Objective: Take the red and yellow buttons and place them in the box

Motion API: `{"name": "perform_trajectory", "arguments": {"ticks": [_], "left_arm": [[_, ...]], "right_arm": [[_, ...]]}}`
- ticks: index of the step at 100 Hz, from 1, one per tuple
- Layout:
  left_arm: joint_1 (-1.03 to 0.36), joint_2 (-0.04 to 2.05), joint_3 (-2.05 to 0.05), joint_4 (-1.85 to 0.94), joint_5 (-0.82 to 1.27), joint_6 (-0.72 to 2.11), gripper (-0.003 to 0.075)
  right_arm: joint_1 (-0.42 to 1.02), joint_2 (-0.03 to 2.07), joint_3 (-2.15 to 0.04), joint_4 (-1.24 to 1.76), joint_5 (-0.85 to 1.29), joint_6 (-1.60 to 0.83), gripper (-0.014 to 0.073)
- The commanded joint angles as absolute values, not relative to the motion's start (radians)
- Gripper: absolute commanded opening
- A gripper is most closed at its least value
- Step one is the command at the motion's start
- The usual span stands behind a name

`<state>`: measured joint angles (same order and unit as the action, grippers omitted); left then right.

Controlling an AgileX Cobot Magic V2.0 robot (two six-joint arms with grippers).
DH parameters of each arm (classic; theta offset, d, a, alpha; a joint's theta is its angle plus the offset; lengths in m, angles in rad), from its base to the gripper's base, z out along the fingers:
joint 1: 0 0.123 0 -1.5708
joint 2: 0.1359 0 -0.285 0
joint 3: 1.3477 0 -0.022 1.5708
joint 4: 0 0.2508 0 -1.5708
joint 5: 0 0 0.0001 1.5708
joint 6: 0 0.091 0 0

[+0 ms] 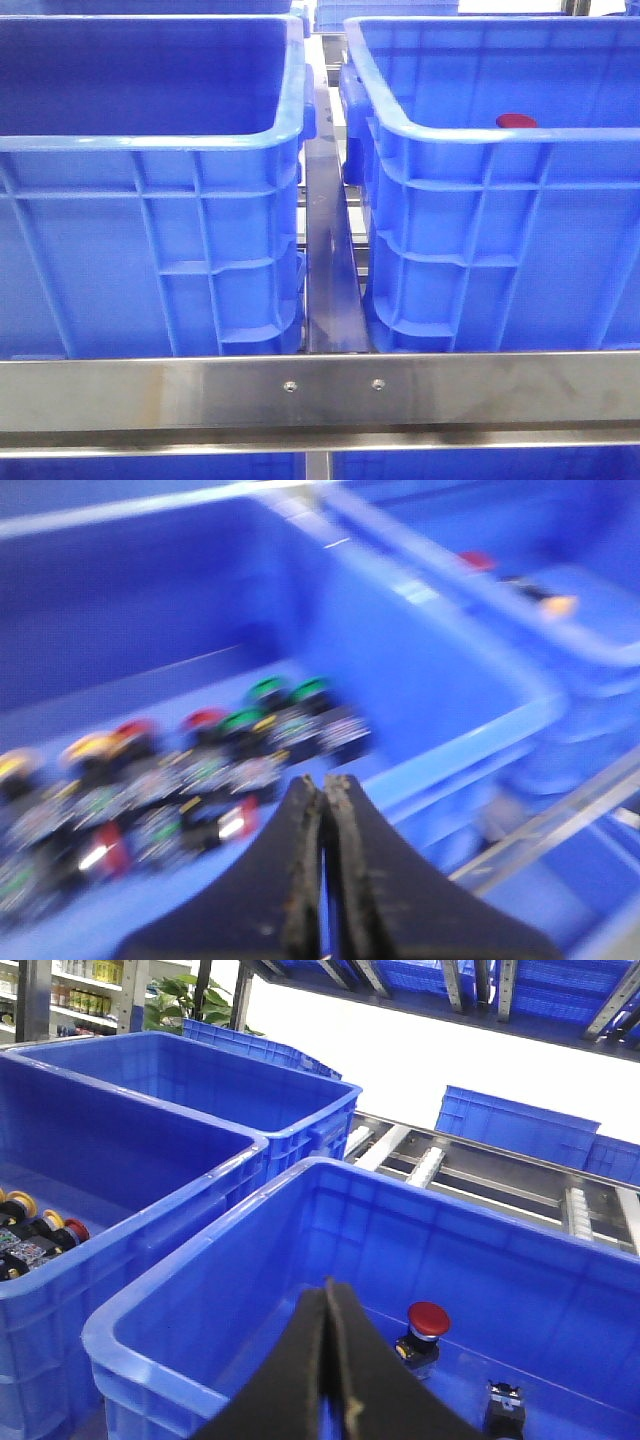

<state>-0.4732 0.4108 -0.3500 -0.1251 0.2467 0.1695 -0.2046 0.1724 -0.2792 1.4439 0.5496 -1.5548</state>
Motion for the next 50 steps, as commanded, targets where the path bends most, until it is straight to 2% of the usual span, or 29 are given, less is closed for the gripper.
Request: {"name": "perform_trajectory", "arguments": {"ticks": [1,37,50], "left_arm": [[-0.426,0.331,-0.288,-0.051,0.115,0.086,-0.002],[-0.171,-0.026,-0.006,-0.015,0.076,0.086,-0.002],[-0.093,-0.034,0.054,0.006,0.007,0.086,-0.002]], "right_arm": [[-0.21,0.182,-0.304,1.485,0.544,-1.562,-0.0063],[-0.21,0.182,-0.304,1.485,0.544,-1.562,-0.0063],[-0.21,0.182,-0.304,1.485,0.544,-1.562,-0.0063]]}}
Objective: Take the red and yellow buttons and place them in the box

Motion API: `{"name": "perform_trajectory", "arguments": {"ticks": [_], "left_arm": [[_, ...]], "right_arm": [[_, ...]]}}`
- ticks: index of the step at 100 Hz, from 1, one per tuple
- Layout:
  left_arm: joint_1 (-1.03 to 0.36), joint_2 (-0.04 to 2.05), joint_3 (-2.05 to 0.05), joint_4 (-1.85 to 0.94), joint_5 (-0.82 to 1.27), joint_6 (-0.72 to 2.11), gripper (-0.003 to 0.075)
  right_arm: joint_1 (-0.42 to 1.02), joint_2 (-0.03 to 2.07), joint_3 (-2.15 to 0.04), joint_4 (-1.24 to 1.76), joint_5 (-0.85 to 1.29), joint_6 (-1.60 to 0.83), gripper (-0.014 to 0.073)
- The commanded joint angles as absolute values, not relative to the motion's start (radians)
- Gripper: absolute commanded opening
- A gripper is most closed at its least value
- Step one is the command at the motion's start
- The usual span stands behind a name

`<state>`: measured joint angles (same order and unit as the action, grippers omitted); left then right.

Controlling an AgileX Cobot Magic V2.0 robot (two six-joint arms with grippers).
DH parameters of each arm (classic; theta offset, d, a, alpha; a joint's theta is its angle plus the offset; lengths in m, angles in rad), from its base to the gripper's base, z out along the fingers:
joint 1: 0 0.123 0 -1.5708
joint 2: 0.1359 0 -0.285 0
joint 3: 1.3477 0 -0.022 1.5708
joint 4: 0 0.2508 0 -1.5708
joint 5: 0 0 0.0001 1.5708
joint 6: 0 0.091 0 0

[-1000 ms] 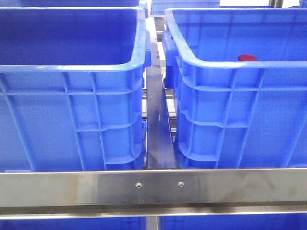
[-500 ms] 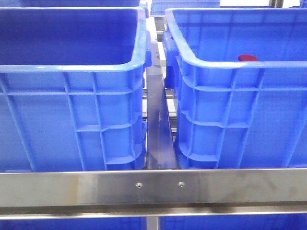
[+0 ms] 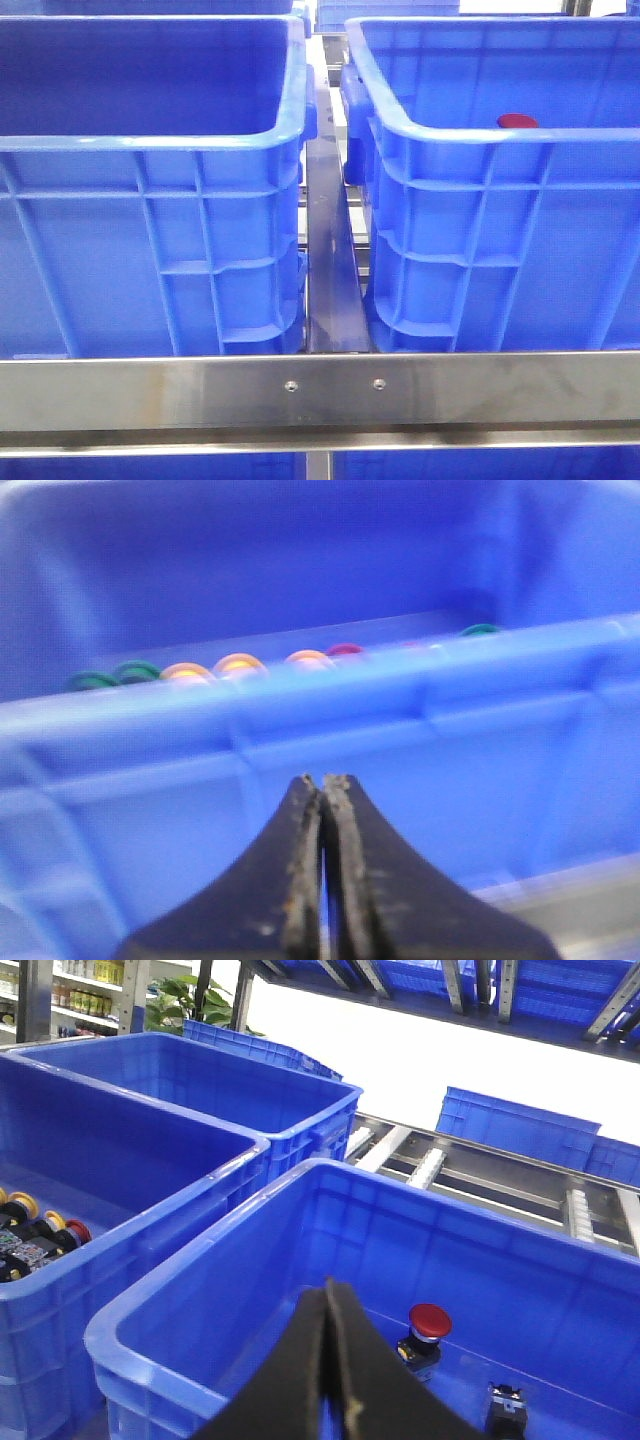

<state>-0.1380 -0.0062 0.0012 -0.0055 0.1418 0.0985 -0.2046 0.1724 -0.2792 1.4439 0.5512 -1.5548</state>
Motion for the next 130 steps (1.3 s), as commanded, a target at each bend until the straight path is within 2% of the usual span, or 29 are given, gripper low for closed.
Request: {"name": "perform_trajectory", "arguments": {"ticks": [1,24,130], "left_arm": [[-0.085,-0.036,0.054,0.006,0.013,0.086,-0.002],[0.007,-0.036,0.052,0.012,0.012,0.086,-0.002],[0.007,-0.036,0.052,0.01,0.012,0.086,-0.002]], "right_arm": [[-0.21,0.182,-0.304,1.485,0.544,-1.562,-0.0063],[-0.21,0.182,-0.304,1.485,0.545,-1.562,-0.0063],[-0.207,0.182,-0.304,1.485,0.546,-1.562,-0.0063]]}}
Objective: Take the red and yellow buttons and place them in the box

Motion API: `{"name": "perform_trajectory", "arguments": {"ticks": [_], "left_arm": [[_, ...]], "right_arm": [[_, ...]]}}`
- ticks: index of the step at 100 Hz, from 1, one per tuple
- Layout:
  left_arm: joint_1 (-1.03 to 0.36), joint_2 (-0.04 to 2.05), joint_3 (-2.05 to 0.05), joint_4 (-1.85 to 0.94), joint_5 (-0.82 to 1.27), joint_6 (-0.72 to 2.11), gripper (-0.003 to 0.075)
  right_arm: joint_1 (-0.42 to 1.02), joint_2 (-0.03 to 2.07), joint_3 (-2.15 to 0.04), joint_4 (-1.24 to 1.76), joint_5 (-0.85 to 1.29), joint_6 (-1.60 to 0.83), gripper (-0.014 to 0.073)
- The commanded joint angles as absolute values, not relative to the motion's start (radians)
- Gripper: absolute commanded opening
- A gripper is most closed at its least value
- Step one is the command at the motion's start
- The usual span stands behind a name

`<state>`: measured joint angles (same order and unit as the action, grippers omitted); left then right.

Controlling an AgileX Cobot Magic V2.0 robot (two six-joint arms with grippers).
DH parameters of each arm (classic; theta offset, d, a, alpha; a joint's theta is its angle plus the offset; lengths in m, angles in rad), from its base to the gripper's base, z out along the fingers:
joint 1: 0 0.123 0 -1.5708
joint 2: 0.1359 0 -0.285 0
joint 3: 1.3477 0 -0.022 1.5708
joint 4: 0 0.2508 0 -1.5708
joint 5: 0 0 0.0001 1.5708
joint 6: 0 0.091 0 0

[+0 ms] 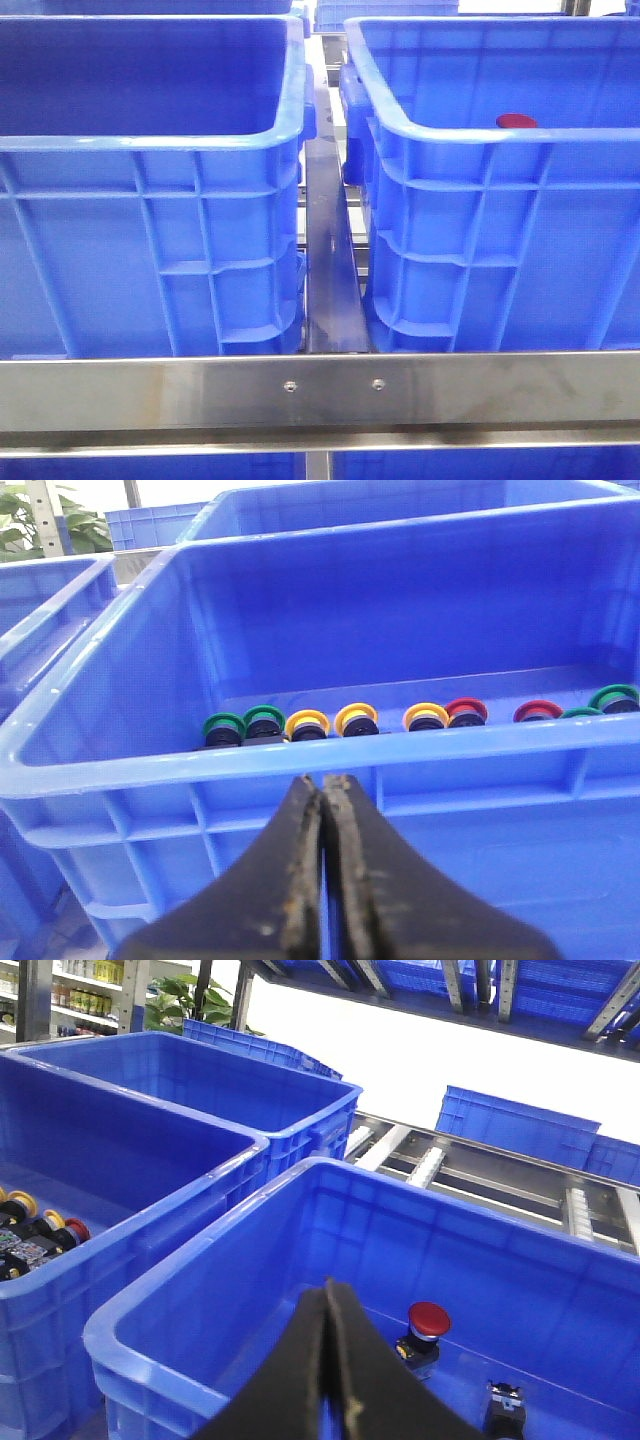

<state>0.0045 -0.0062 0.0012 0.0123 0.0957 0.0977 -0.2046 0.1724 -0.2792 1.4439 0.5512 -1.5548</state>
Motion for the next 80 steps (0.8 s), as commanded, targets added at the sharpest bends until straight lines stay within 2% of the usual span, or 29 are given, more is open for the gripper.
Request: {"name": "perform_trajectory", "arguments": {"ticks": [1,22,34,41,65,74,80], "left_arm": [[0.007,-0.036,0.052,0.008,0.012,0.086,-0.002],[0.007,-0.036,0.052,0.008,0.012,0.086,-0.002],[0.007,-0.036,0.052,0.008,0.012,0.086,-0.002],[0.007,-0.036,0.052,0.008,0.012,0.086,-0.002],[0.007,-0.036,0.052,0.008,0.012,0.086,-0.002],[0.007,-0.036,0.052,0.008,0.012,0.086,-0.002],[0.007,-0.036,0.052,0.008,0.012,0.086,-0.002]], "right_arm": [[-0.202,0.182,-0.304,1.485,0.545,-1.562,-0.0063],[-0.096,0.182,-0.296,1.481,0.393,-1.566,-0.0063],[-0.071,0.182,-0.298,1.338,0.221,-1.495,-0.0063],[-0.041,0.182,-0.299,1.147,0.137,-1.295,-0.0063],[0.008,0.18,-0.282,0.218,0.048,-0.297,-0.0063],[0.014,0.173,-0.233,0.0,-0.045,-0.07,-0.0063],[0.014,0.147,-0.175,-0.057,-0.116,-0.013,-0.0063]]}}
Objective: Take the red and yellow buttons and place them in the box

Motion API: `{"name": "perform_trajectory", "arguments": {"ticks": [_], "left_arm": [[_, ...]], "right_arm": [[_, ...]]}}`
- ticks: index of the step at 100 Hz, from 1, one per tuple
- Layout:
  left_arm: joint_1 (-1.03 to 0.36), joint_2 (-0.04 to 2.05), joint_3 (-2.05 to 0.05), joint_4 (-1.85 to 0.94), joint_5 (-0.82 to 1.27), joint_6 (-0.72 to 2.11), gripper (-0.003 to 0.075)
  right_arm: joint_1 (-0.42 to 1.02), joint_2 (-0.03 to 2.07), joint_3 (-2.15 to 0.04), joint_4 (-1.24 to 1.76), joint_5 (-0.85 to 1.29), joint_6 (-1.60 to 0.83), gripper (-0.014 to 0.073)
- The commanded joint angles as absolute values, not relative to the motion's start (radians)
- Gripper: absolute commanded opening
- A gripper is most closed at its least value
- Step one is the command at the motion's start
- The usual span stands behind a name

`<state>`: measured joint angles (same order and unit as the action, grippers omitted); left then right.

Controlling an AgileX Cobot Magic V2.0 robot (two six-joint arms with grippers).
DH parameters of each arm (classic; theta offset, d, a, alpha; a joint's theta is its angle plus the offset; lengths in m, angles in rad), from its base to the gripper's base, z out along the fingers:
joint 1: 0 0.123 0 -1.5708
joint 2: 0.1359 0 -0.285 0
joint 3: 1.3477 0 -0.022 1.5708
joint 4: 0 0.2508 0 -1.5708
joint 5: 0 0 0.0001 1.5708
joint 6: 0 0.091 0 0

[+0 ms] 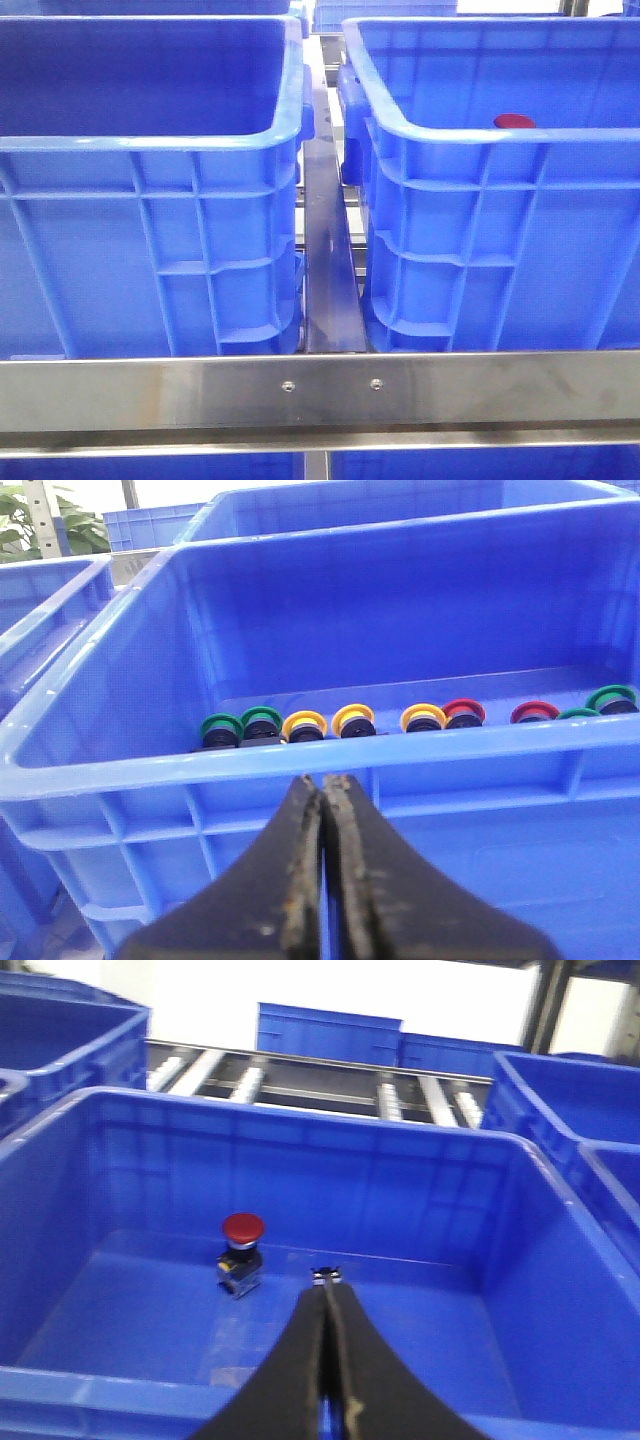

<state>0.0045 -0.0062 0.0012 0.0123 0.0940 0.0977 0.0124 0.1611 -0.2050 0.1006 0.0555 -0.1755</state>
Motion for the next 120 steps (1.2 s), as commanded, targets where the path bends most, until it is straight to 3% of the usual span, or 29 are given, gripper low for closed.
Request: {"name": "perform_trajectory", "arguments": {"ticks": [1,22,50,120], "left_arm": [[0.007,-0.036,0.052,0.008,0.012,0.086,-0.002],[0.007,-0.036,0.052,0.008,0.012,0.086,-0.002],[0.007,-0.036,0.052,0.008,0.014,0.086,-0.002],[0.007,-0.036,0.052,0.008,0.014,0.086,-0.002]], "right_arm": [[0.014,0.144,-0.167,-0.062,-0.133,-0.008,-0.0063],[0.011,0.041,0.018,-0.045,-0.193,0.0,-0.0063],[-0.009,-0.035,0.015,-0.051,-0.057,0.008,-0.0063],[-0.018,-0.034,0.014,-0.051,-0.058,0.01,-0.0063]]}}
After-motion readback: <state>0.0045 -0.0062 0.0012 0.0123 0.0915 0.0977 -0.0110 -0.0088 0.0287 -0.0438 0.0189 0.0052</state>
